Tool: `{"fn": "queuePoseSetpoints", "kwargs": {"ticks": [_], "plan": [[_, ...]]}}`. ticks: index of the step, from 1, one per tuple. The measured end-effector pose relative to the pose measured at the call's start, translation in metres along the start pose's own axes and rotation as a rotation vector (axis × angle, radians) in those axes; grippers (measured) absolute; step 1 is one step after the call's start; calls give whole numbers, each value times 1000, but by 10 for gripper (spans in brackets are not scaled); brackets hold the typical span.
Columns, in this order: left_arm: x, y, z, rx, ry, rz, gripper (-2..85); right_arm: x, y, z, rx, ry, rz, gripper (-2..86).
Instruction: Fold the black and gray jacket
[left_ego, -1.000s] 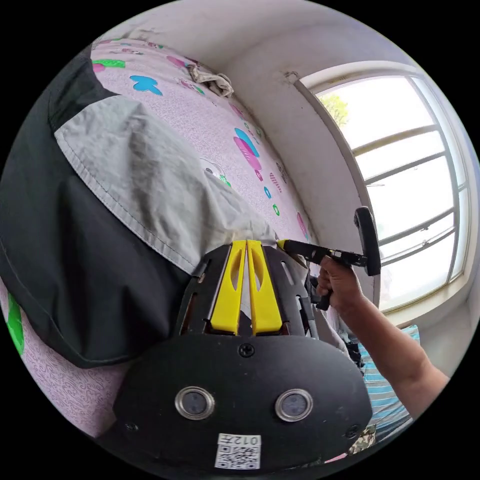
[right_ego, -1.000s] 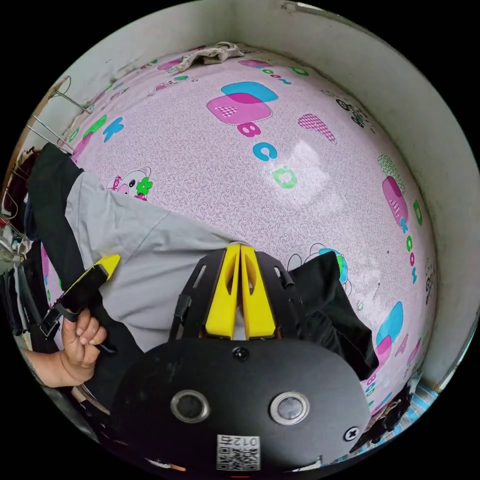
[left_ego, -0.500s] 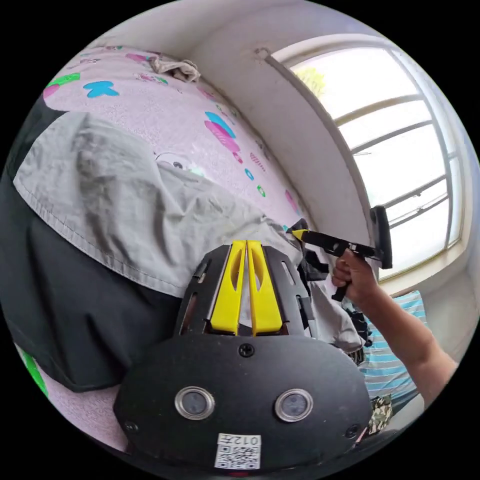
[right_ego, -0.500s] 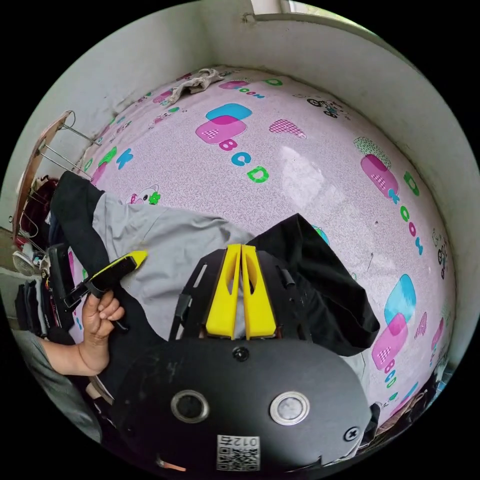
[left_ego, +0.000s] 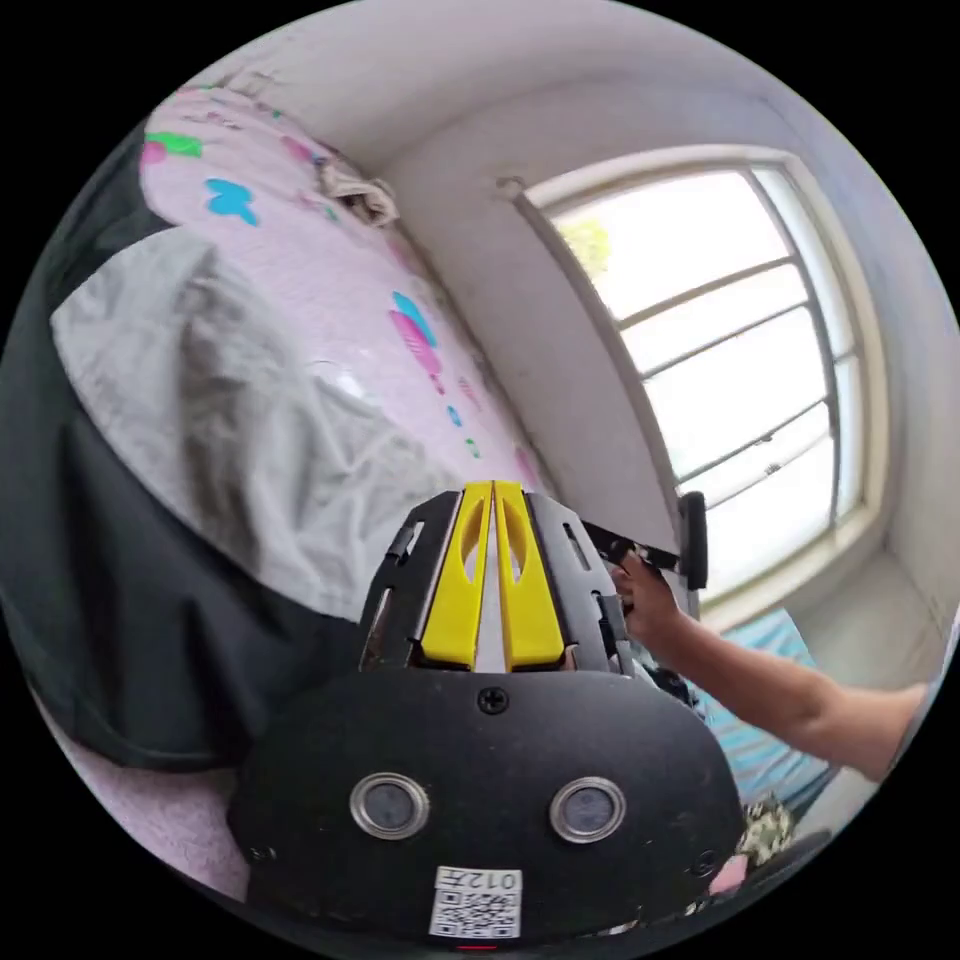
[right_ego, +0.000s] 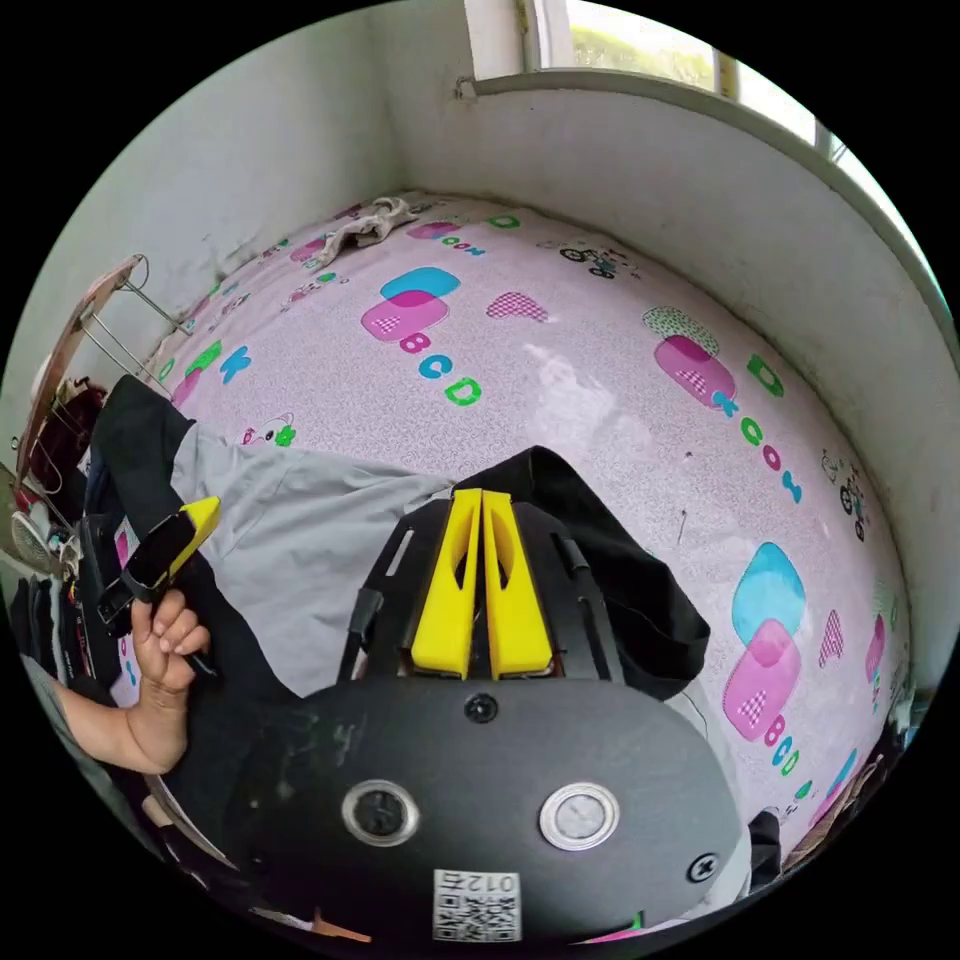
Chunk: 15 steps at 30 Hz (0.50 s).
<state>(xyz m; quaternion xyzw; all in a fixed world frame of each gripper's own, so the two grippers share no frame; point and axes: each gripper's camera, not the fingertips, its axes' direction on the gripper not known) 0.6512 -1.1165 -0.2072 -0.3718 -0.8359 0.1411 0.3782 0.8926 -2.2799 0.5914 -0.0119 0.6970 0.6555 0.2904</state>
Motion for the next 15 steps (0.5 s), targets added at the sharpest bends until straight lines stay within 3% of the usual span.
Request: {"fn": "queuePoseSetpoints", "kwargs": {"ticks": [3, 5, 7, 10, 12, 14, 15], "plan": [[51, 19, 45, -247, 341, 231, 8, 31, 34, -72, 68, 82, 66, 11], [73, 46, 73, -349, 424, 276, 8, 45, 66, -88, 14, 142, 113, 49], [99, 77, 96, -462, 388, 340, 7, 54, 85, -82, -42, 150, 183, 48], [140, 118, 121, -598, 189, 487, 6, 54, 97, -63, -72, 124, 240, 13], [148, 127, 137, -658, -84, 471, 4, 51, 95, -50, -87, 160, 271, -2], [136, 123, 150, -738, -197, 399, 2, 41, 88, -36, -87, 179, 278, -8], [126, 117, 151, -729, -135, 343, 1, 35, 86, -34, -74, 189, 275, -8]]}}
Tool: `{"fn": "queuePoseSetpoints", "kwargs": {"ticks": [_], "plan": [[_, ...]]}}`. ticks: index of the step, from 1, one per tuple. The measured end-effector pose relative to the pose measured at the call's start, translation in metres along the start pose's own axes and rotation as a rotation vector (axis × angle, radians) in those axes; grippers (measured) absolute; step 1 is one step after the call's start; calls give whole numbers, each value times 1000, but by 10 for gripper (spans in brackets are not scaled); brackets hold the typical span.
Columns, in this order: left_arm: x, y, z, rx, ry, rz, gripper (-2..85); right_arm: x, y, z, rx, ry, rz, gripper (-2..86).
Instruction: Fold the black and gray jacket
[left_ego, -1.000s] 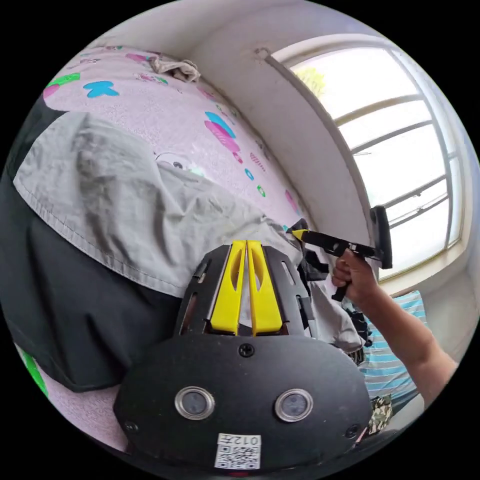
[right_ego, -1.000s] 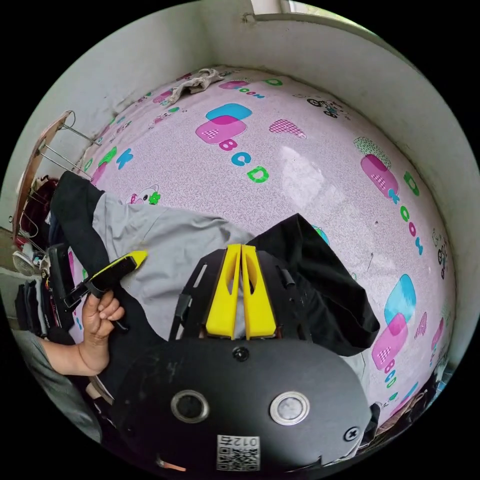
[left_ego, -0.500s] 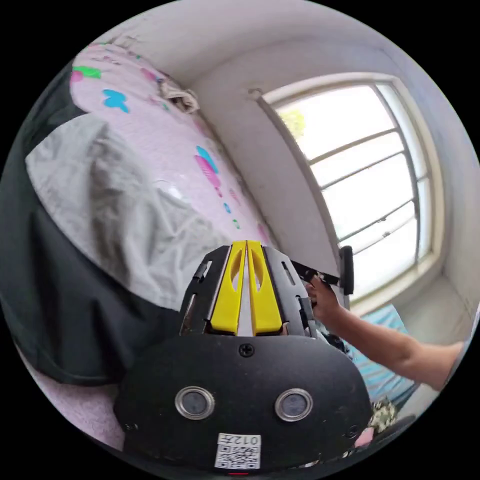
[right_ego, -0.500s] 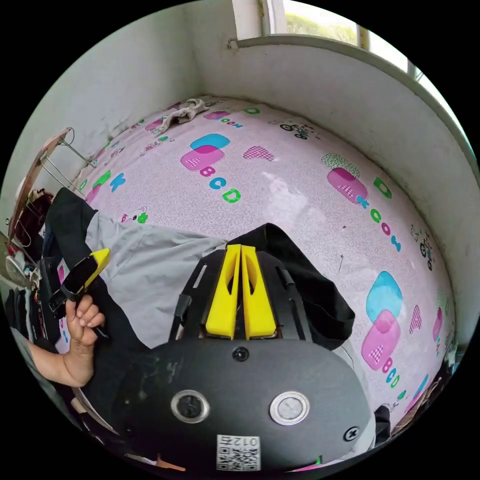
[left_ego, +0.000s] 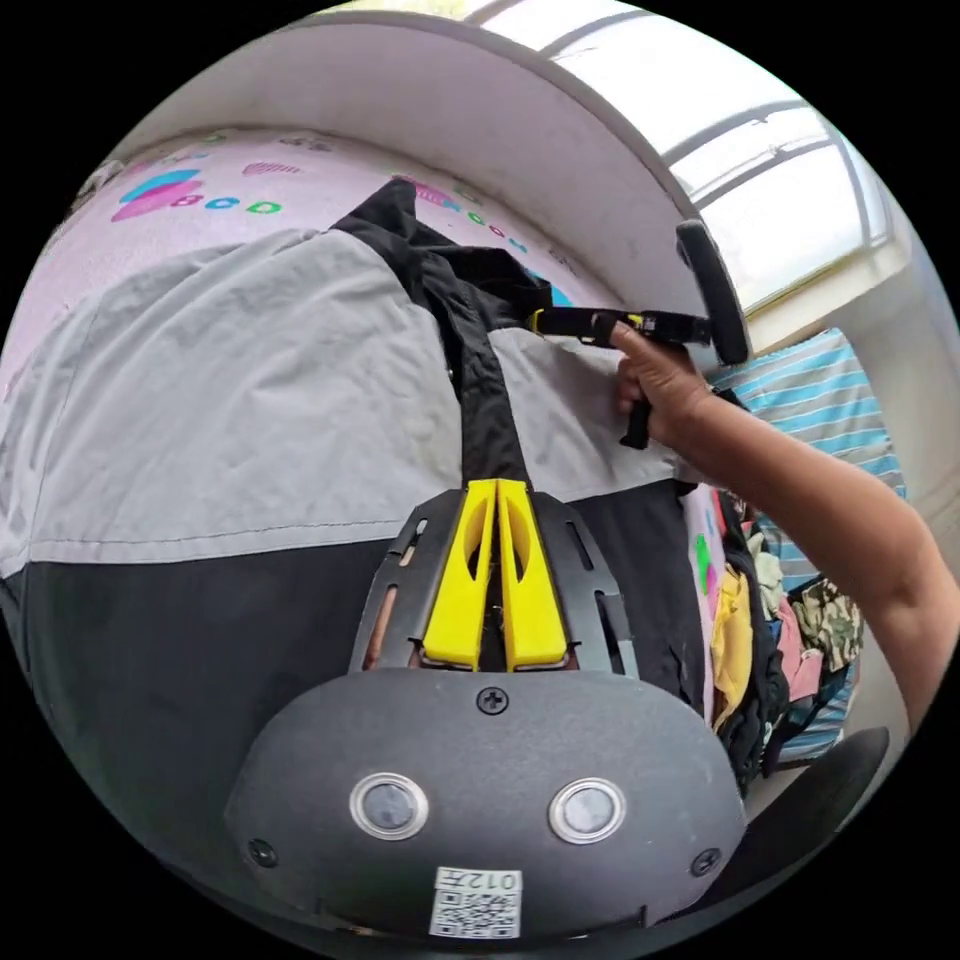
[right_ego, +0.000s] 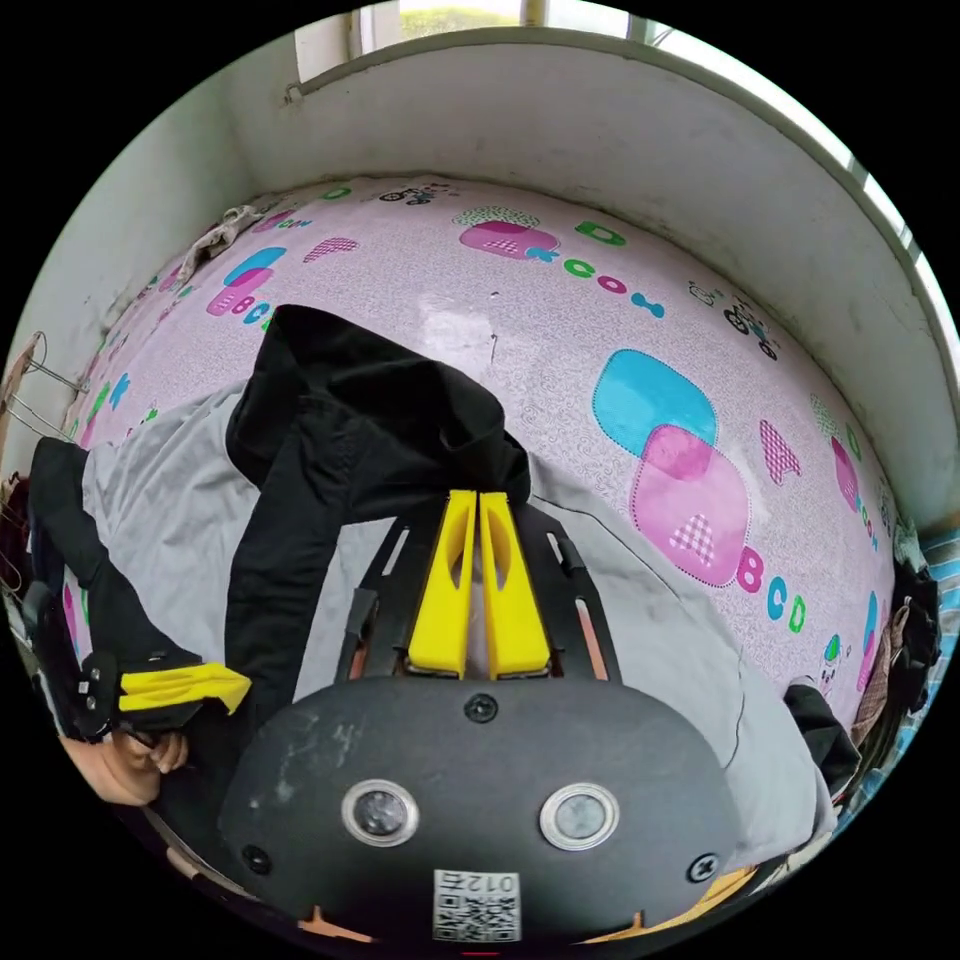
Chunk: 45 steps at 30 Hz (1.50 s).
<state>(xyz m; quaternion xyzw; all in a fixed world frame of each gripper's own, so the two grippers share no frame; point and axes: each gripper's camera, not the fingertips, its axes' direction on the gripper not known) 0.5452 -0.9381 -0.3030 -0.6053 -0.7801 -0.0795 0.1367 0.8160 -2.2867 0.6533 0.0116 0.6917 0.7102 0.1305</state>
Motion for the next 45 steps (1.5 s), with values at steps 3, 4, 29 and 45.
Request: {"fn": "queuePoseSetpoints", "kwargs": {"ticks": [3, 4, 29, 45], "plan": [[-14, -4, 3, 3, 79, -37, 2, -57, 5, -6, 97, 142, -117, -8], [-13, -5, 3, 6, 74, -38, 2, -84, 9, -7, 129, 221, -163, -8], [4, -45, 22, -79, 130, 69, 5, -108, 52, -193, 23, 306, 165, -10], [-17, -79, -5, -67, 177, 19, 6, -299, 151, -371, 20, 48, 212, -10]]}}
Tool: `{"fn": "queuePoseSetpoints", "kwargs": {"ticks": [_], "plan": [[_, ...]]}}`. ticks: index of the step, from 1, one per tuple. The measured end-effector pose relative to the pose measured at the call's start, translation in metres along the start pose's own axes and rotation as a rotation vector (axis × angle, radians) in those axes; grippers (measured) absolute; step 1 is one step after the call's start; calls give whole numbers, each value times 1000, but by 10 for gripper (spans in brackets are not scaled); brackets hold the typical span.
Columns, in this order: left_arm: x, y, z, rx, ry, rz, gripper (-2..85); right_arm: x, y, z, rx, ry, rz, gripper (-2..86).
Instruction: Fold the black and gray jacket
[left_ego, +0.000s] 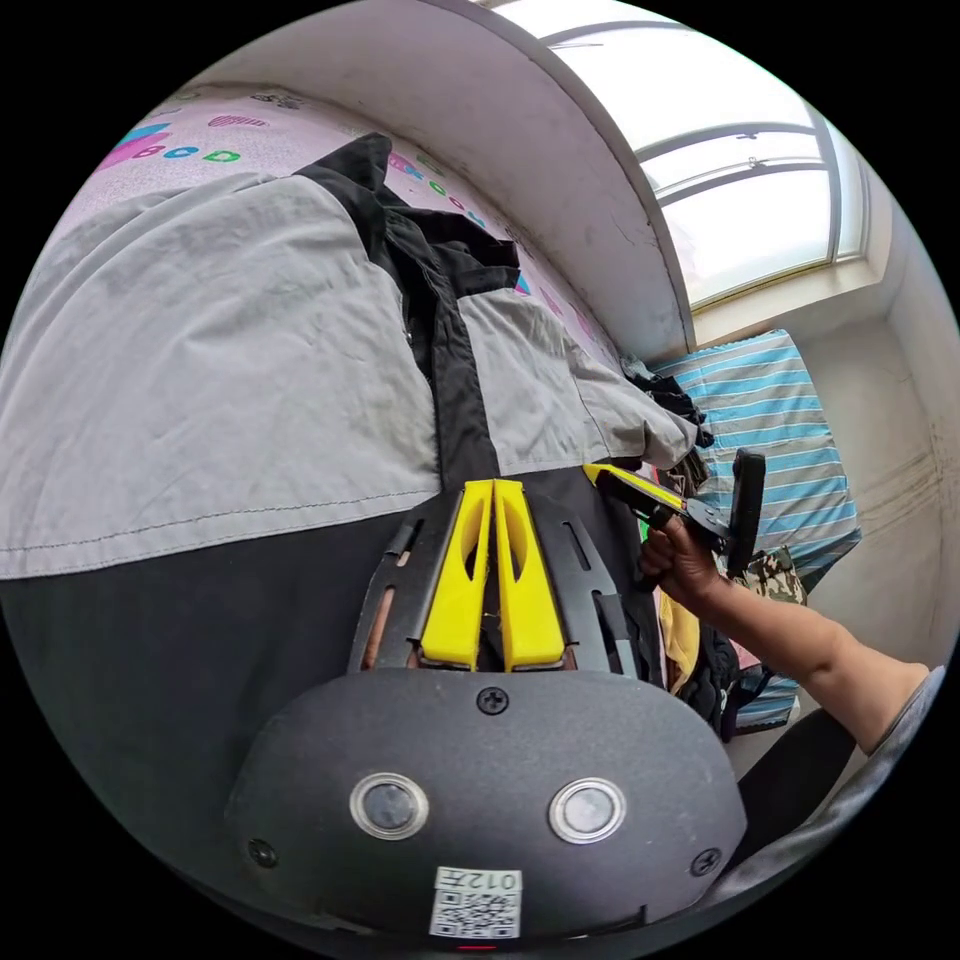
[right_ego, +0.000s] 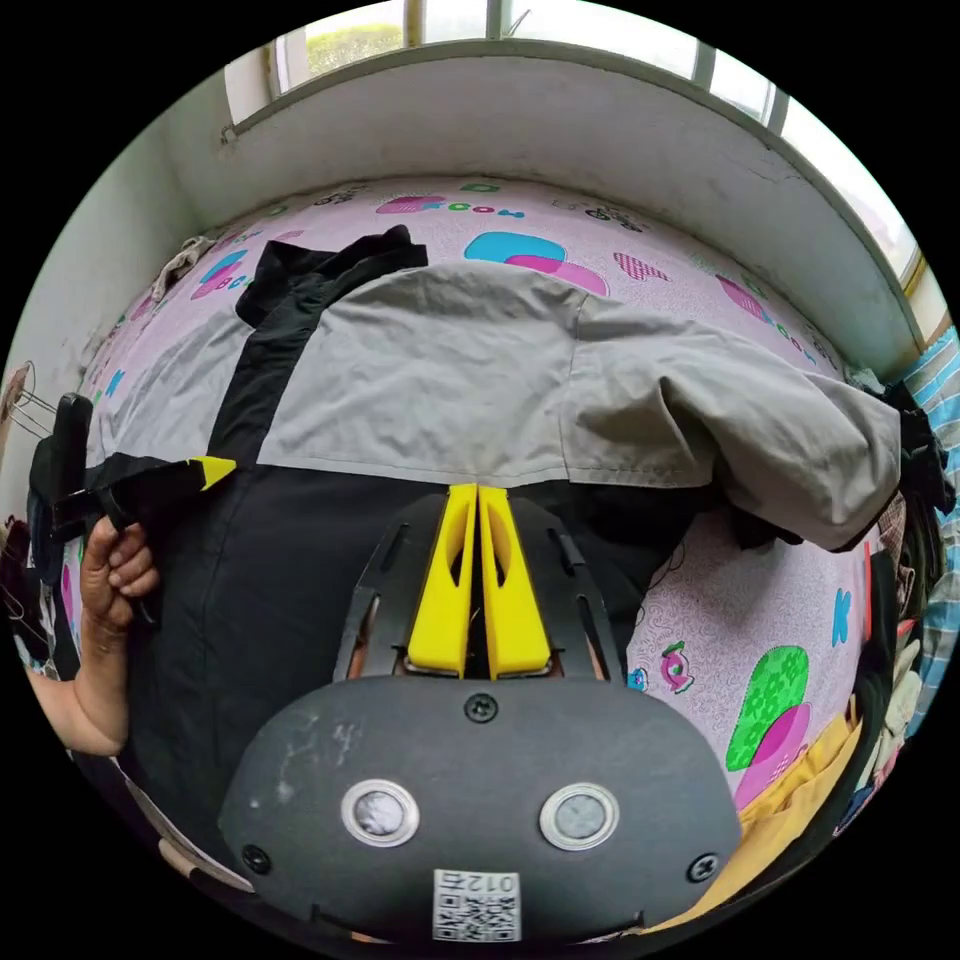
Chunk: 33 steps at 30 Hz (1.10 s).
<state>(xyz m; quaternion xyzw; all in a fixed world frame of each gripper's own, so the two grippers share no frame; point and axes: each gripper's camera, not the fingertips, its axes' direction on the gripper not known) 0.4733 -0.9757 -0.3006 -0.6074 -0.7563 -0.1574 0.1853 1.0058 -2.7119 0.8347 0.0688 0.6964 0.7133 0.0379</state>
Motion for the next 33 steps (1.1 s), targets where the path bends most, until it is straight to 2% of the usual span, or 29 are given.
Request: {"fn": "queuePoseSetpoints", "kwargs": {"ticks": [3, 6, 11, 14, 18, 22, 24, 26, 30, 33], "plan": [[-3, -6, -6, -1, 13, -6, 6, -13, 3, -24, 55, -40, -8, -10], [-3, -11, -11, 0, 18, -9, 5, -28, 0, -58, -11, -65, 105, -10], [-3, -19, -19, -2, 24, -10, 4, -124, 64, -143, -126, -168, -24, -10], [-2, -24, -23, -4, 30, -14, 2, -153, 97, -174, -103, -170, -18, -10], [-3, -35, -27, -14, 42, -34, 0, -170, 91, -202, -104, -218, -1, -10], [2, -41, -36, -63, 37, -50, 2, -197, 52, -247, -382, -242, 53, -10], [33, -34, -66, -111, -146, -39, 5, -225, 50, -292, -445, -314, -36, -10], [72, -14, -87, -102, -226, 77, 6, -267, 67, -353, -507, -346, -152, -10], [140, 54, -87, -223, -174, 212, 5, -316, 123, -409, -490, -354, -220, -10], [166, 98, -72, -310, -239, 245, 4, -339, 173, -419, -411, -350, -160, -10]]}}
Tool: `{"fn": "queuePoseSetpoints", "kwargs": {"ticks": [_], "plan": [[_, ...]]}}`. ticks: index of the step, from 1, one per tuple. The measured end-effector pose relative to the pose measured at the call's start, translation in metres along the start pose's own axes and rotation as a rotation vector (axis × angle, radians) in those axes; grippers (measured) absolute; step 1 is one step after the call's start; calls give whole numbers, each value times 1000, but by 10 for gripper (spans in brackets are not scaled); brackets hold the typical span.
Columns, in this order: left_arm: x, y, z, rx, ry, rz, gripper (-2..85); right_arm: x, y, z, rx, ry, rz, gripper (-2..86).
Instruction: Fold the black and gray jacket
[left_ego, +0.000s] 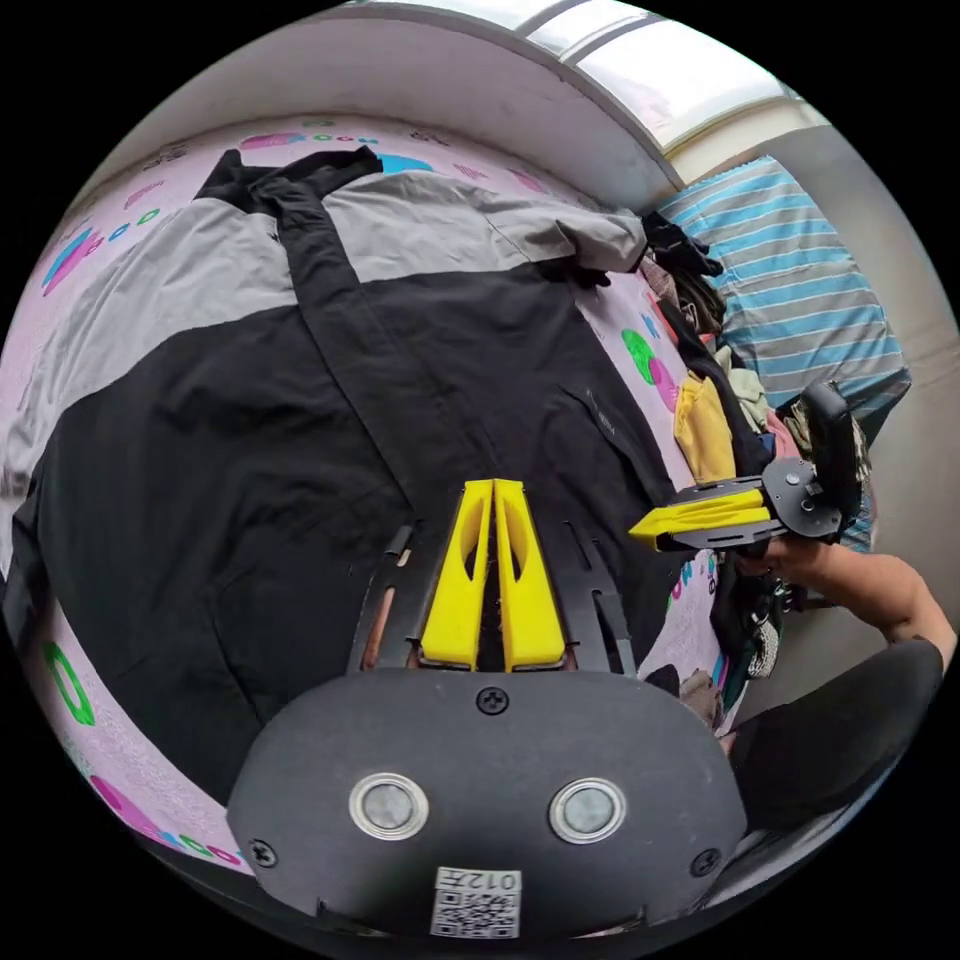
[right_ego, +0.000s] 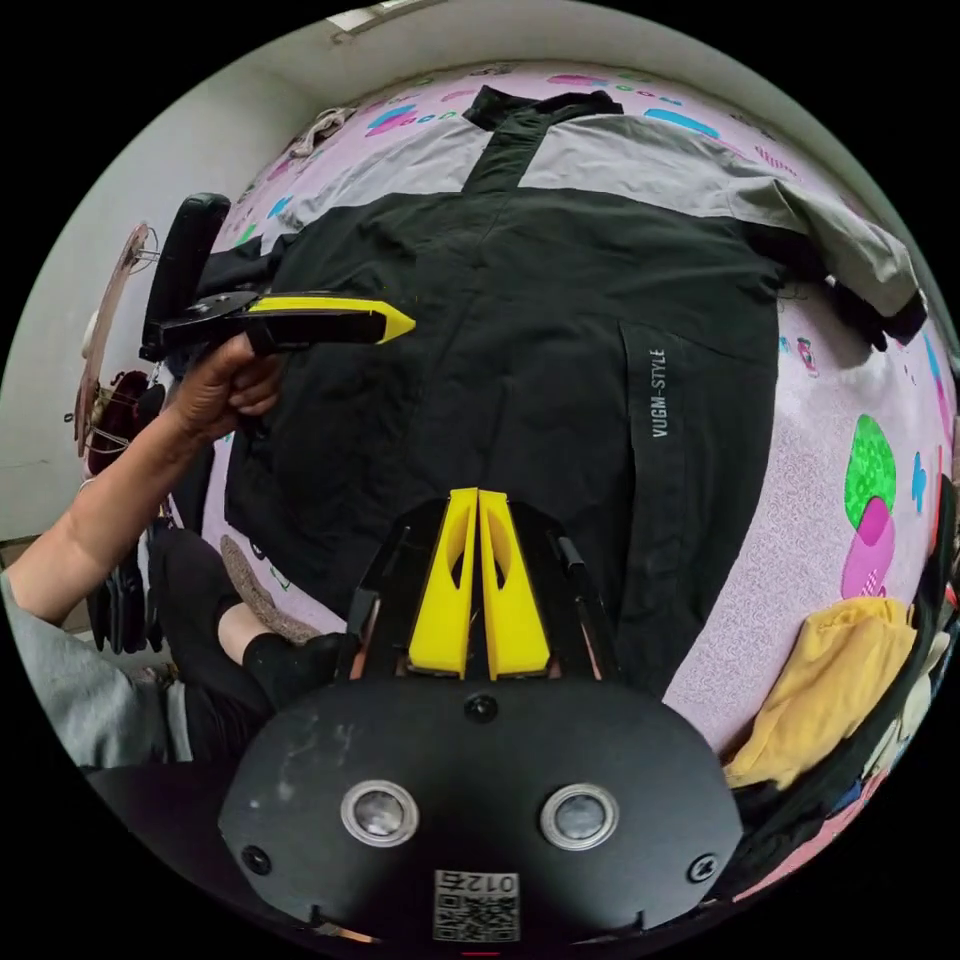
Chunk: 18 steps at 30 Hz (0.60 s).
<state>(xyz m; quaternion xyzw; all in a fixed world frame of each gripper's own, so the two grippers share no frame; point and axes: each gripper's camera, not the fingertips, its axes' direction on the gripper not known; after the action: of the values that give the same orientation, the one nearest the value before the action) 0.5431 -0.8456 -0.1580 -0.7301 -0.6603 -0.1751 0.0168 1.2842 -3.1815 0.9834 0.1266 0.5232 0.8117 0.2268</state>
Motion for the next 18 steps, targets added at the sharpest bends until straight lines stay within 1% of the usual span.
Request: {"fn": "queuePoseSetpoints", "kwargs": {"ticks": [3, 4, 6, 8, 10, 12, 14, 15, 17, 18], "plan": [[13, 21, 20, -85, -63, -19, 3, -19, 28, 21, 29, -52, 70, -10], [14, 25, 20, -77, -68, -26, 2, -28, 36, 20, 51, -69, 80, -9], [13, 37, 14, -46, -42, -31, 1, -40, 44, 13, 74, -98, 97, -9], [12, 35, 11, -66, -27, -45, 1, -50, 43, -2, 73, -162, 108, -9], [18, 21, 3, -77, -83, -37, 0, -49, 35, -29, 119, -168, 125, -7], [33, -7, -17, -19, -176, 16, 0, -35, 24, -71, 223, -121, 156, -4], [36, -33, -24, -8, -180, 45, 0, 12, 4, -129, 357, -71, 285, 13], [35, -50, -25, -11, -197, 40, 0, 28, -1, -141, 385, -85, 329, 19], [30, -72, -26, -9, -227, 25, 0, 95, -21, -173, 454, -192, 514, 69], [28, -86, -25, -10, -238, 23, 0, 110, -25, -179, 468, -212, 560, 75]]}}
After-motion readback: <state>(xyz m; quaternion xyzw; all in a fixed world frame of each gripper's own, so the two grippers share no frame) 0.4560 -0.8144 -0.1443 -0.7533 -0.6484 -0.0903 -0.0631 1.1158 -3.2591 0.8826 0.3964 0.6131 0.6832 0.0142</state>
